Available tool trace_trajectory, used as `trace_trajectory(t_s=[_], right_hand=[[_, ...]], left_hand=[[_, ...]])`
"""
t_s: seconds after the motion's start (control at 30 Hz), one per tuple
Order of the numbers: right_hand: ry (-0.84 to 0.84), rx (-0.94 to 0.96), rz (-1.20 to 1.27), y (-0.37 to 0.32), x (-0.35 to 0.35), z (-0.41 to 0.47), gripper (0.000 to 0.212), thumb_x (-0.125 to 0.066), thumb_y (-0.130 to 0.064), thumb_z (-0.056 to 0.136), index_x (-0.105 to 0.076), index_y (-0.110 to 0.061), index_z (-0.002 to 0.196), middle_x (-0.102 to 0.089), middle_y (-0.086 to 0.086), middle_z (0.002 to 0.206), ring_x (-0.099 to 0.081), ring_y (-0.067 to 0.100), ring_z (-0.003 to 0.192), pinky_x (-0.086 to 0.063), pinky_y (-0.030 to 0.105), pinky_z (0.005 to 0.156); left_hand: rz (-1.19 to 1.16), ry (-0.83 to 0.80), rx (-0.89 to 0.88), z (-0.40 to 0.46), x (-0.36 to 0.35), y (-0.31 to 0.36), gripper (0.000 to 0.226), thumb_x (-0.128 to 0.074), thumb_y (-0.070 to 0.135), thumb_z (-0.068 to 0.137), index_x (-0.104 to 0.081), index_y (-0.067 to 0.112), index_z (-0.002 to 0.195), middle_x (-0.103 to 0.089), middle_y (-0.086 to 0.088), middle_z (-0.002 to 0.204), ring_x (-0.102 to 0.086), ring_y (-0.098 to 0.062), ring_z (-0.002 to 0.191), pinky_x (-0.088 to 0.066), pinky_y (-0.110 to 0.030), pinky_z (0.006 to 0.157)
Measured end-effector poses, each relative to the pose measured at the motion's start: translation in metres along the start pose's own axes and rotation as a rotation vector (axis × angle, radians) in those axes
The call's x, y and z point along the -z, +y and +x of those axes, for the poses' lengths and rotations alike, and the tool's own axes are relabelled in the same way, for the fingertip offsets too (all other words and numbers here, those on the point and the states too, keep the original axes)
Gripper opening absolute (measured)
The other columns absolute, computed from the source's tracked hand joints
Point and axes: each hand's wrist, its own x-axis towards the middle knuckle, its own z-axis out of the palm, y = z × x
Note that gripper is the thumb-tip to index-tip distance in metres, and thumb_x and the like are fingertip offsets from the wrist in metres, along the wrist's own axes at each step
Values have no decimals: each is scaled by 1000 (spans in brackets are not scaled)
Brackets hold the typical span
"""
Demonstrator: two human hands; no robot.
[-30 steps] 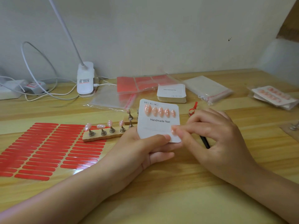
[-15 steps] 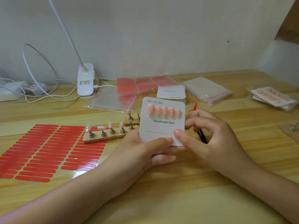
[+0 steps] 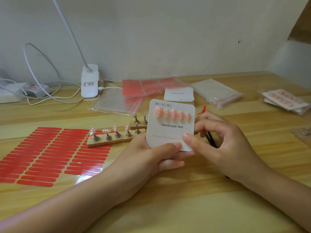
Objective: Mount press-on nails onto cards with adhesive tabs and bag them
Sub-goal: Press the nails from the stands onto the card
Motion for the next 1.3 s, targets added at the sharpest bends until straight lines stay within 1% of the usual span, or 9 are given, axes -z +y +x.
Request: trace_trajectory(t_s=[0.2,0.37,0.67,0.73,0.83,1.0,1.13,1.23,1.3], right_hand=[[5,-35,98,0,3,1,25,-68,-40,69,-65,-15,68,-58,-1,78,-50,14,73,-40,21,74],[-5,-27,96,1,2,2,7,-67,-27,69,-65,-22,65,-61,-1,80,-48,9,69,-41,20,71],[-16,-28,103,1,3,2,5,-68,-26,70,-65,-23,67,-59,-8,76,-47,8,68,-39,16,71],[-26,-38,139,1,4,1,12,-75,-29,72,-70,-19,72,-63,-4,82,-51,14,72,-42,20,73],[-34,-60,208,2,6,1,21,-68,-32,76,-72,-12,69,-66,5,84,-57,24,85,-44,29,82],[9,-89,282,1,6,2,27,-58,-38,71,-71,-15,65,-66,4,74,-58,25,81,-43,21,77],[78,-189,302,0,6,2,32,-56,-45,67,-74,-20,76,-72,-3,83,-64,12,91,-45,20,85],[110,-233,310,-1,5,1,27,-55,-46,66,-74,-29,76,-72,-8,82,-64,4,87,-46,13,80],[87,-244,280,-3,4,1,27,-54,-44,68,-73,-26,75,-72,-7,81,-64,3,80,-45,9,74]], left_hand=[[-6,-34,-4,0,1,0,23,-61,13,83,-68,18,104,-71,-5,105,-68,-15,97,-53,-17,67],[-5,-16,-2,0,1,0,25,-61,12,75,-71,13,98,-72,-7,101,-69,-16,93,-54,-18,65],[-4,-78,12,1,3,2,27,-56,7,80,-69,16,103,-71,-7,104,-68,-16,97,-54,-18,70],[-2,-106,21,0,4,3,28,-55,10,81,-68,17,105,-71,-7,107,-67,-17,100,-53,-19,71],[4,-117,47,0,5,5,26,-55,13,81,-69,13,104,-70,-8,107,-67,-18,100,-54,-20,71],[48,-101,69,-1,4,6,28,-57,14,81,-63,11,109,-70,-6,108,-67,-18,101,-54,-18,71],[202,-58,48,-6,4,11,28,-65,17,83,-61,15,110,-70,3,108,-67,-15,99,-55,-18,68],[453,73,-21,-10,13,32,14,-60,17,85,-65,19,98,-74,6,91,-71,-11,81,-55,-18,59],[684,168,-125,-13,24,50,11,-61,21,83,-66,20,92,-74,3,77,-69,-8,65,-52,-18,50]])
